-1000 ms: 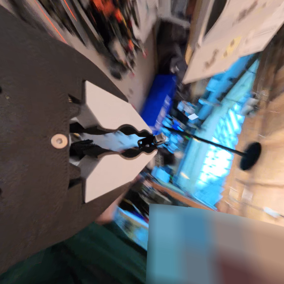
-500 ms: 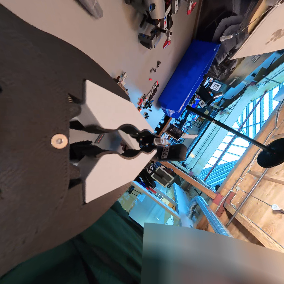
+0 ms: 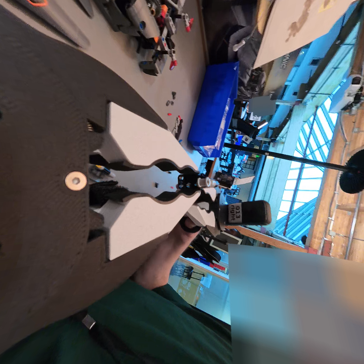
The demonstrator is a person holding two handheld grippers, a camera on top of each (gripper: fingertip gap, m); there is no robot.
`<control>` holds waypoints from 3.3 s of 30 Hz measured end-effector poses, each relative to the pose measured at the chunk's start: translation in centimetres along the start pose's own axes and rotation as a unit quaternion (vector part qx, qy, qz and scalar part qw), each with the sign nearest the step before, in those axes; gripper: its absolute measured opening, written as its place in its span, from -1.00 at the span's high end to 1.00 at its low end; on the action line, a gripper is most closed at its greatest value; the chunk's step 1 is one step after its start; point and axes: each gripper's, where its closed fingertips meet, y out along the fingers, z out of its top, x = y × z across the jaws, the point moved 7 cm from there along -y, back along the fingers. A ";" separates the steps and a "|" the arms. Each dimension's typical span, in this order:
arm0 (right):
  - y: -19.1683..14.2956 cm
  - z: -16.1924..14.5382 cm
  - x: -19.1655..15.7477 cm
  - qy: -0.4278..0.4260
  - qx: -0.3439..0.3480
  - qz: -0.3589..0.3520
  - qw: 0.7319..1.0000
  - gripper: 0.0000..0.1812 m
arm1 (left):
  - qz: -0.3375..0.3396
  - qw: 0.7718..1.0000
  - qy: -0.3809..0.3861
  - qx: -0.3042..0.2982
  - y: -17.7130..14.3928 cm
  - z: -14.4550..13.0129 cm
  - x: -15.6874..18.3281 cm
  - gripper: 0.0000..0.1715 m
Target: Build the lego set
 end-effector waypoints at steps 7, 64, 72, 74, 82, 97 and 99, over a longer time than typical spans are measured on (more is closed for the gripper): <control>2.8 1.9 -1.0 -0.039 0.002 0.010 0.999 0.78 | -0.036 0.999 0.014 0.022 1.3 0.3 1.3 0.86; 3.5 3.2 -1.5 -0.350 -0.077 -0.150 0.922 0.66 | 0.038 0.988 0.130 -0.074 -2.9 2.9 2.8 0.84; 3.4 4.0 -1.8 -0.358 -0.069 -0.155 0.918 0.66 | 0.017 0.993 0.114 -0.033 -2.6 3.8 2.7 0.85; 3.1 4.0 -1.6 -0.352 -0.068 -0.158 0.920 0.66 | 0.013 0.994 0.106 -0.015 -2.7 4.1 2.5 0.85; 1.8 4.2 -1.9 -0.324 -0.038 -0.141 0.934 0.67 | -0.017 0.995 0.096 0.009 -2.4 4.3 2.4 0.84; -1.8 2.6 -0.7 -0.011 0.065 -0.039 0.997 0.64 | 0.145 0.835 0.491 -0.203 3.9 1.0 5.8 0.84; -2.3 1.9 0.0 0.064 0.087 -0.012 0.994 0.61 | 0.159 0.803 0.532 -0.215 4.7 0.3 5.9 0.84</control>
